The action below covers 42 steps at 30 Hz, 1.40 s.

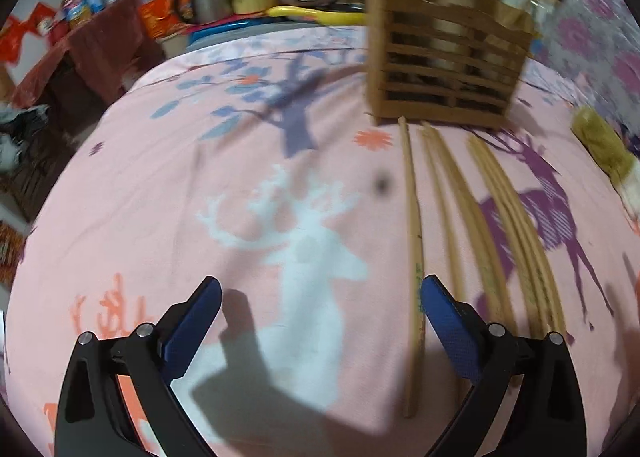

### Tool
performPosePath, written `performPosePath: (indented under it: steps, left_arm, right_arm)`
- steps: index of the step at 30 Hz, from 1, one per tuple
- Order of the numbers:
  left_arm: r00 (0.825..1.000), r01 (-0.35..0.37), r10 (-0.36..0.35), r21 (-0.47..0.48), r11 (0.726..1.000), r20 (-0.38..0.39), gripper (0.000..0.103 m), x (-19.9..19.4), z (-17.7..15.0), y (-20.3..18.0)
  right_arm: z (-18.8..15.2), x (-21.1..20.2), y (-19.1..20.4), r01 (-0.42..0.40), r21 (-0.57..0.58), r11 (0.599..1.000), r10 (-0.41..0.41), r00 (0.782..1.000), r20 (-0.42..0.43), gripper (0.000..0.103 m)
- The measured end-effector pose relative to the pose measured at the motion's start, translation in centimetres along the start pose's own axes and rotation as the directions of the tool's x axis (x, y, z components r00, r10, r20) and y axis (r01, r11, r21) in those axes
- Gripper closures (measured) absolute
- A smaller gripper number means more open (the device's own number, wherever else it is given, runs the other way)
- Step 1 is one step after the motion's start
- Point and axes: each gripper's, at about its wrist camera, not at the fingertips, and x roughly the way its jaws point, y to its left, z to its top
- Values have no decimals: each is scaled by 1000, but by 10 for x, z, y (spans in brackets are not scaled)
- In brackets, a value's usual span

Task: Organize utensils
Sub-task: 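Move both open tools back down to the remaining chopsticks, then close the left tool on a chopstick while the right tool grasps another chopstick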

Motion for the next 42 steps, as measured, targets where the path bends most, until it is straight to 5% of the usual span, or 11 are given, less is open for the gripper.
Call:
performPosePath:
  steps: [8, 12, 16, 20, 26, 33, 36, 39, 42]
  left_arm:
    - [999, 39, -39, 33, 999, 0, 5, -4, -4, -7]
    - [1000, -16, 17, 77, 997, -9, 5, 1, -5, -16]
    - [998, -55, 55, -6, 998, -27, 5, 6, 0, 4]
    - [998, -9, 4, -91, 996, -56, 5, 9, 2, 24]
    - [998, -42, 39, -55, 998, -52, 5, 9, 0, 16]
    - [998, -35, 31, -69, 997, -56, 4, 10, 0, 18]
    - [998, -38, 34, -66, 997, -54, 4, 10, 0, 18]
    - [998, -37, 34, -66, 997, -56, 4, 10, 0, 17]
    - [998, -37, 33, -66, 997, -55, 4, 10, 0, 18]
  right_arm:
    - [0, 1, 1, 1, -5, 1000, -1, 1000, -5, 6]
    - [-1, 2, 2, 1, -5, 1000, -2, 1000, -7, 6]
    - [-2, 5, 3, -1, -14, 1000, 0, 1000, -21, 6]
    - [-8, 18, 12, -16, -64, 998, 10, 995, -102, 7]
    - [-26, 47, 31, -65, -169, 983, 16, 962, -274, 27]
    - [-38, 63, 33, -12, -239, 971, -66, 946, -318, 37]
    - [-29, 61, 16, 74, -203, 976, -131, 950, -285, 38]
    - [-25, 53, 11, 8, -145, 989, -49, 958, -283, 38]
    - [-31, 53, 29, -52, -212, 976, -15, 954, -301, 38]
